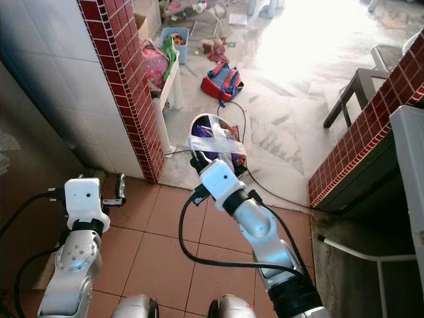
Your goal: Restocking fridge
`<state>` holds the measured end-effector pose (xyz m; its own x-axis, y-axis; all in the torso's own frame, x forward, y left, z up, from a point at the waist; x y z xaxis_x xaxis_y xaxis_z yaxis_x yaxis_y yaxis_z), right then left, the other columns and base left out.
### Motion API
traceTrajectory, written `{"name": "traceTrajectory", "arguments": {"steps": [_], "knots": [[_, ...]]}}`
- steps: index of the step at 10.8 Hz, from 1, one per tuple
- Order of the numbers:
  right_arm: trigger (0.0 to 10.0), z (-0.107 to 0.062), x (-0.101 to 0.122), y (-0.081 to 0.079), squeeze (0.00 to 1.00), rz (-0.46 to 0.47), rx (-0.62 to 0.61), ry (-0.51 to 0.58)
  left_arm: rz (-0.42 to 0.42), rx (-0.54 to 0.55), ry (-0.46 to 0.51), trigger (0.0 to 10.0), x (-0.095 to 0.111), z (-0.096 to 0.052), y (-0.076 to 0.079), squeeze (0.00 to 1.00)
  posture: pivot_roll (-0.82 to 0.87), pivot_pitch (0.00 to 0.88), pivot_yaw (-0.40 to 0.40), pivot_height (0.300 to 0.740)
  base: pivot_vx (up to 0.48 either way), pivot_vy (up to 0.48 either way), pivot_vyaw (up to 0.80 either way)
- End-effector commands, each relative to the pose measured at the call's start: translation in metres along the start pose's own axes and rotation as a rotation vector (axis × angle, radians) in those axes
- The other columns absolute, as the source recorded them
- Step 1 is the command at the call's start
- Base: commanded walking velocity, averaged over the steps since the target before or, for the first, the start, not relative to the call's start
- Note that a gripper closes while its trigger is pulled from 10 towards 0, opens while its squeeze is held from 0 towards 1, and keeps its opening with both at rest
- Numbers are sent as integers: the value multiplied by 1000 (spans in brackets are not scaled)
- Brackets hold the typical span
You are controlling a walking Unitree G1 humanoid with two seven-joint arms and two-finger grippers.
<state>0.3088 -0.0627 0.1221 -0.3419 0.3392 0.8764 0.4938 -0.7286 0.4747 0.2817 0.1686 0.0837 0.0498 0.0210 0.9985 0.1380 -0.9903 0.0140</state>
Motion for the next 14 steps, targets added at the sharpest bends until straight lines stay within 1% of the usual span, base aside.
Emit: {"name": "traceTrajectory", "arguments": {"steps": [1, 2, 3, 4, 7, 10, 11, 12, 13, 14], "knots": [[10000, -1, 6, 2, 0, 50, -10, 17, -3, 10, -3, 10000, 0, -2, -3, 0, 19, 110, -27, 740, 0, 0, 0], [10000, -2, 6, 1, 0, 137, -14, 10, -3, 10, -4, 10000, 0, -2, -3, 0, 16, 112, -26, 740, 0, 0, 0], [10000, -4, 3, 1, 0, 187, -28, -5, -3, 9, -5, 10000, 0, -1, -3, 0, 14, 113, -25, 740, 0, 0, 0], [10000, -4, 3, -2, 0, 170, -18, -7, -5, 9, -6, 10000, 0, -1, -3, 0, 14, 113, -23, 740, 0, 0, 0], [10000, -4, 4, -1, 0, 188, -10, -13, -5, 10, -6, 10000, 0, -1, -3, 0, 15, 113, -24, 740, 0, 0, 0], [10000, -5, 3, -1, 0, 187, -10, -25, -4, 8, -8, 10000, 0, -1, -3, 0, 15, 116, -22, 740, 0, 0, 0], [6431, -5, 3, -1, 0, 189, -11, -25, -3, 7, -8, 10000, 0, -1, -3, 0, 15, 116, -22, 740, 0, 0, 0], [196, -5, 3, -1, 0, 190, -11, -24, -3, 5, -9, 10000, 0, -1, -3, 0, 14, 117, -20, 740, 0, 0, 0], [4549, -5, 3, -1, 0, 189, -11, -25, -2, 6, -9, 10000, 0, -1, -3, 0, 15, 117, -20, 740, 0, 0, 0], [10000, -5, 2, -3, 0, 171, -1, -30, -1, 9, -9, 10000, 0, -1, -4, 0, 15, 116, -21, 740, 0, 0, 0]]}}
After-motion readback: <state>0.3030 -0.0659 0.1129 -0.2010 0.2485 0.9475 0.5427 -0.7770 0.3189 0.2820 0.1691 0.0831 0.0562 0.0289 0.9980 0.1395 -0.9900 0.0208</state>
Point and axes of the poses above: a point about 5 cm out from each wrist's last joint towards the gripper, its own z axis pointing out of the wrist towards the gripper, its own x axis along the axis of the wrist's last joint, y = z × x, the point moved 4 cm from there along z, pointing out of the wrist towards the gripper, and after that the axes turned 8 degrees about -z, right-handed, at the moved point
